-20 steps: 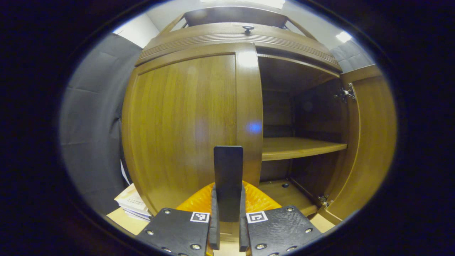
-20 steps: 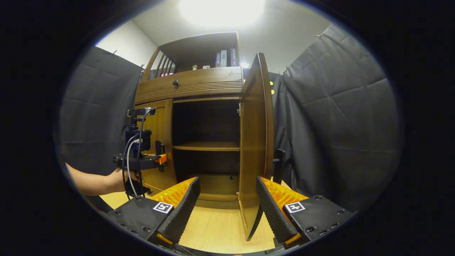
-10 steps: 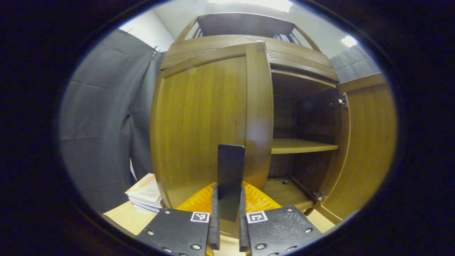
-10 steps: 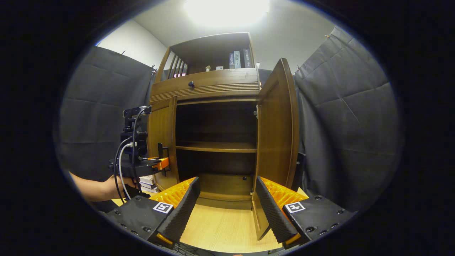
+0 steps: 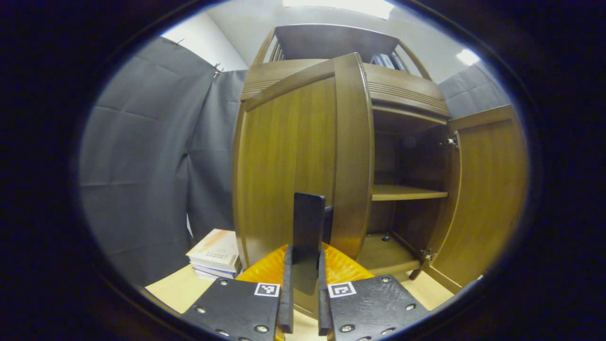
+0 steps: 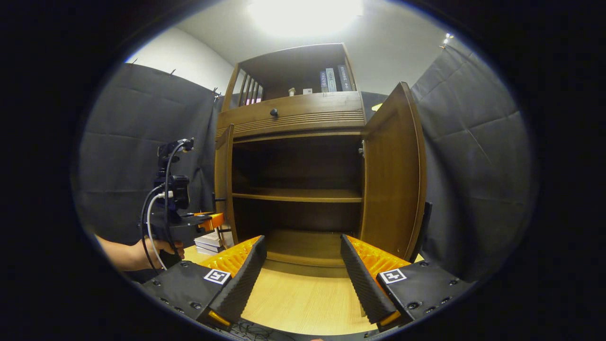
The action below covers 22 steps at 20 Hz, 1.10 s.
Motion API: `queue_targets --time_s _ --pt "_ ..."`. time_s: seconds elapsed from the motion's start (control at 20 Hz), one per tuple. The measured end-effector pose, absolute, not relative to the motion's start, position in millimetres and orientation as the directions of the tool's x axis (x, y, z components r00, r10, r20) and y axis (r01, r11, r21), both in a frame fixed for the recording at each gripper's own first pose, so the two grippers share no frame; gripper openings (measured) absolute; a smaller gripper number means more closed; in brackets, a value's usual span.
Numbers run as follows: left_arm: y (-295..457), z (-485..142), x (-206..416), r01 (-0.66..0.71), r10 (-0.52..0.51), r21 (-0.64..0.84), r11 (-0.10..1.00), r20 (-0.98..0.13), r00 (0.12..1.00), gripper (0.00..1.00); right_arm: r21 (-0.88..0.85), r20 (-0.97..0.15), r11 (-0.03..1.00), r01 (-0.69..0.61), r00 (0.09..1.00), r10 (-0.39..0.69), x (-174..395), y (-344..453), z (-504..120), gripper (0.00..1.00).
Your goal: Open the right door of the double-door shoe cabinet with the right hand, and open the left door with the left hand.
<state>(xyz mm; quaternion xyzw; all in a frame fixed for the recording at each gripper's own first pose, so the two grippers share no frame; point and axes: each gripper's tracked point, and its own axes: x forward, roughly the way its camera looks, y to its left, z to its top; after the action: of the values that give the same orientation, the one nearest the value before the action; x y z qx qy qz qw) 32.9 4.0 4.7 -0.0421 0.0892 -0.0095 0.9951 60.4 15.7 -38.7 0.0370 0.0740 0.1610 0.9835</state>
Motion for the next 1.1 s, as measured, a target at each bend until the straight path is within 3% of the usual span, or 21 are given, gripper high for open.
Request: queue_targets --time_s 0.05,0.15,0.3,0.55,0.6,1.1 --pt "12 3 29 0.007 -0.023 -0.087 0.996 -0.178 0.984 0.22 0.098 -0.135 0.944 -0.316 0.935 0.327 57 19 -39 0.99" --pt "21 4 24 0.0 -0.016 -0.091 0.996 -0.18 0.984 0.23 0.098 -0.135 0.941 -0.324 0.932 0.336 55 25 -38 0.95" --pt "34 7 16 -0.007 -0.009 -0.087 0.996 -0.182 0.983 0.24 0.09 -0.135 0.937 -0.338 0.928 0.347 49 32 -37 0.98" --pt "60 9 3 -0.028 0.014 -0.08 0.996 -0.177 0.984 0.23 0.086 -0.14 0.928 -0.363 0.918 0.372 44 48 -36 0.95" --pt "66 9 2 -0.035 0.02 -0.08 0.996 -0.177 0.984 0.23 0.085 -0.14 0.926 -0.368 0.916 0.377 44 50 -34 0.99" --pt "112 8 -13 -0.074 0.066 -0.046 0.996 -0.172 0.983 0.23 0.076 -0.147 0.917 -0.392 0.905 0.399 34 72 -38 0.96"
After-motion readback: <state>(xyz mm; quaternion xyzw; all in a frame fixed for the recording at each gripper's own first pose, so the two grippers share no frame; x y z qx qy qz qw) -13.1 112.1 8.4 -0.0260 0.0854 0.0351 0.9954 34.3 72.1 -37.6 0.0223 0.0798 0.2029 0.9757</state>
